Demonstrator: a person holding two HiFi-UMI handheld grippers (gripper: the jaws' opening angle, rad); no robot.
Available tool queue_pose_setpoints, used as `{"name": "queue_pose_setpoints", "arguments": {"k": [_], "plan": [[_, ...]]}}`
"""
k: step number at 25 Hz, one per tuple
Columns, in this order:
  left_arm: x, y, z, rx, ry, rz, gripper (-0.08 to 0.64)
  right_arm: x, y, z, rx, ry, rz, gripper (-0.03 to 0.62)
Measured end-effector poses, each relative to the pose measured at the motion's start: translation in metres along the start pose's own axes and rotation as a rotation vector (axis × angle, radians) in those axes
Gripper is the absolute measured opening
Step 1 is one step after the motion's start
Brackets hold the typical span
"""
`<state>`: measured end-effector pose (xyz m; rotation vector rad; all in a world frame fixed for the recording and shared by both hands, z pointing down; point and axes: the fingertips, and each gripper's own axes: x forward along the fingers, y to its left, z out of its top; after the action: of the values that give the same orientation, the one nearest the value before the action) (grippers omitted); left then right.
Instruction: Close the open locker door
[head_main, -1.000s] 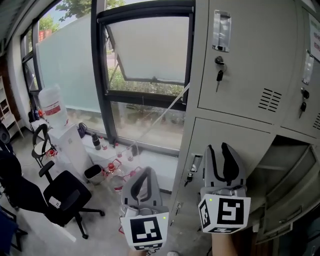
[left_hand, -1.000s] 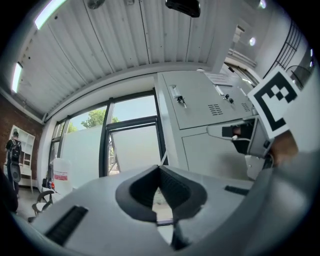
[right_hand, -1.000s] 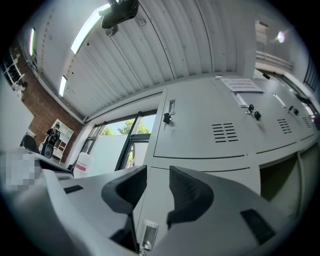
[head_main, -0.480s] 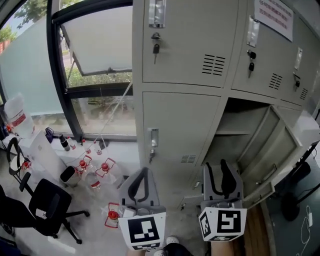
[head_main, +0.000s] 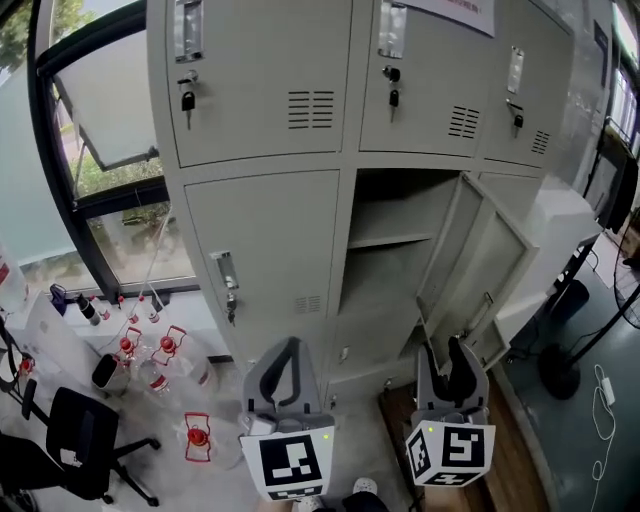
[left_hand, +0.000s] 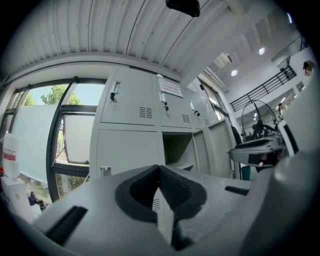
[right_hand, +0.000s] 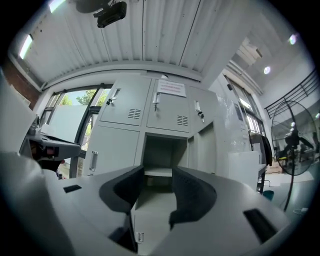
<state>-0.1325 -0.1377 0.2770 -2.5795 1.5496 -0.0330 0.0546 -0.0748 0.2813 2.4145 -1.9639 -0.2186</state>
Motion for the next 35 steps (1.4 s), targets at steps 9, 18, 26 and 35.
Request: {"name": "queue_pose_setpoints", "arguments": {"k": [9, 18, 26, 35], "plan": [[0.02, -0.076, -0.005, 0.014, 0.023, -0.065, 0.002, -0.011, -0.08, -0.038, 0.005, 0.068, -0.079, 0.172], [0.048, -0.125, -0.009, 0.02, 0.04, -0.067, 0.002, 0.01, -0.133, -0.079, 0.004, 0.138, -0.059, 0.172], [0.066, -0.139, -0.02, 0.025, 0.07, -0.026, 0.002, 0.035, -0.141, -0.107, 0.008, 0.192, 0.027, 0.172], [0.077, -0.146, -0.027, 0.014, 0.09, -0.004, 0.002, 0.044, -0.141, -0.115, 0.027, 0.198, 0.073, 0.119]]}}
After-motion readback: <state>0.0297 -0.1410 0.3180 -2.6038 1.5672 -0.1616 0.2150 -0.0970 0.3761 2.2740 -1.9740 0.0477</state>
